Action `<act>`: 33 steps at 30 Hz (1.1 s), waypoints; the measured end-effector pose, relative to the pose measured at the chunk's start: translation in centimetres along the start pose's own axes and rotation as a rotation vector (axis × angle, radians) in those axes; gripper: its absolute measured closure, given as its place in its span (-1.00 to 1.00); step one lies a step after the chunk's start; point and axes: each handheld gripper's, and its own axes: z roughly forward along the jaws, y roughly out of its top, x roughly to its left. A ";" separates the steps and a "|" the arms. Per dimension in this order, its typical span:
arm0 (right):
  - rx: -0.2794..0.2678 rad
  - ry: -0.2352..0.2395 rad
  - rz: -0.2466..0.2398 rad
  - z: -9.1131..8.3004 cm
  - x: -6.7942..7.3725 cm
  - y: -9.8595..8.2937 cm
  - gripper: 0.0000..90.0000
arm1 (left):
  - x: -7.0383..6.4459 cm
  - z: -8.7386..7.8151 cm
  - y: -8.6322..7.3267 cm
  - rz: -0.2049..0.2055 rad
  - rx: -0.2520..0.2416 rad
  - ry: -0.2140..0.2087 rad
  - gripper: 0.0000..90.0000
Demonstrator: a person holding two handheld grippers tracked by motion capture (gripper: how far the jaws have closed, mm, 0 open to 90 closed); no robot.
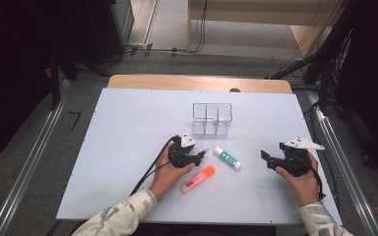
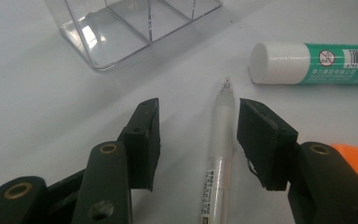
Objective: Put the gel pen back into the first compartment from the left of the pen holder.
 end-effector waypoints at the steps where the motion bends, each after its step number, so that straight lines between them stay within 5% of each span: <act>1: 0.000 0.000 -0.001 0.0 0.0 0.0 -0.56 | 0.0 0.0 0.0 -0.001 0.004 0.001 0.14; 33: -0.002 0.000 -0.008 0.0 0.0 0.0 -0.56 | -0.8 0.6 0.4 0.042 0.023 -0.012 0.79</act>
